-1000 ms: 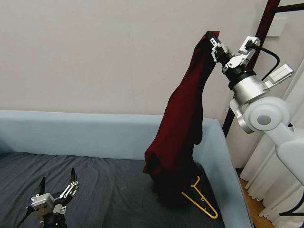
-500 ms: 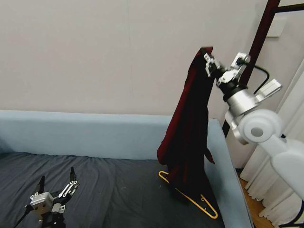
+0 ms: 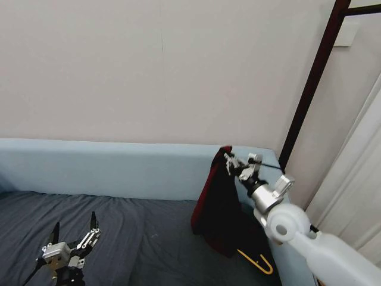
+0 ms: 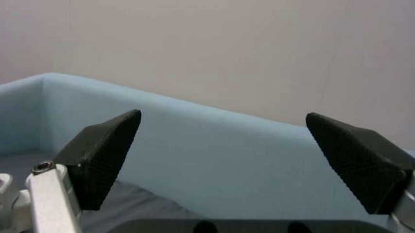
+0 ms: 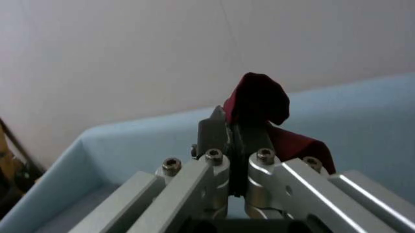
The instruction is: Pick up the clothes from the sofa and hang them on the clothes hanger.
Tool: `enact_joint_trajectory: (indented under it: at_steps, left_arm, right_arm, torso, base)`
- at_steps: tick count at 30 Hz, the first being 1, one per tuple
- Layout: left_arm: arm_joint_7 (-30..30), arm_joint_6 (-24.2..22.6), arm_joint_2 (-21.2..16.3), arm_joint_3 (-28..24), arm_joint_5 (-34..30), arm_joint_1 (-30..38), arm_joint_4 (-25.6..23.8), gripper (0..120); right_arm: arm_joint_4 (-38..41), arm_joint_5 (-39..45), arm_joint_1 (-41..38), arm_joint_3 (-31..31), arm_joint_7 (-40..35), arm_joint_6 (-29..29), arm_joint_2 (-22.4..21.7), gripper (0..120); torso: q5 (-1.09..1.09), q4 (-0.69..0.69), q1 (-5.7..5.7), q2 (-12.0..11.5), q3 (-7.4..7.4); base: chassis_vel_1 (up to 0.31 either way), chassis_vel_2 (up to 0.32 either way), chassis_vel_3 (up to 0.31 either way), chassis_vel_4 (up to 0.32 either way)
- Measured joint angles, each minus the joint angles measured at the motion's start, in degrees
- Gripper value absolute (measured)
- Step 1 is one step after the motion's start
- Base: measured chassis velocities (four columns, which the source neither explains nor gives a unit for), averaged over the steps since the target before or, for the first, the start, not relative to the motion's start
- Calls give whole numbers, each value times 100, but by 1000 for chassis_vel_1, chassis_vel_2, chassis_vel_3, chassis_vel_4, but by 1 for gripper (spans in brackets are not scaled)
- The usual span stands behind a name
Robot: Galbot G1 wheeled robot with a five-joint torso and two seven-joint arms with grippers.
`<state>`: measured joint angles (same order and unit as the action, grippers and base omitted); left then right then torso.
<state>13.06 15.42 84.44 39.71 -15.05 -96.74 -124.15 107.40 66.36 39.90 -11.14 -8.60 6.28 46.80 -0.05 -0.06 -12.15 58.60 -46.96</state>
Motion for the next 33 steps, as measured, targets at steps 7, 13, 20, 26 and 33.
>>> enact_joint_trajectory:
  at_steps: [7,13,20,26,33]
  left_arm:
    - [17,7,-19,98,-23,-12,0,100]
    - [36,29,9,109,-19,-20,0,100]
    - [119,36,31,139,1,-21,5,100]
    - [189,37,80,153,20,3,61,100]
    - [299,37,167,9,96,58,97,100]
  right_arm:
    - [95,-803,1127,-506,148,-60,265,0]
    - [67,-1234,1467,-689,146,-175,432,0]
    - [-137,-1799,1816,-726,-183,-1201,605,4]
    - [188,-1685,1953,-728,-323,-1860,540,29]
    - [574,-1331,1802,-613,307,-1776,336,49]
  torso:
    - [0,-1,0,0,1]
    - [0,-1,1,0,0]
    - [1,-1,0,0,0]
    - [1,0,0,0,0]
    - [0,0,1,0,0]
  base:
    - [0,0,0,0]
    - [0,0,0,0]
    - [0,0,0,0]
    - [0,0,0,0]
    - [0,0,0,0]
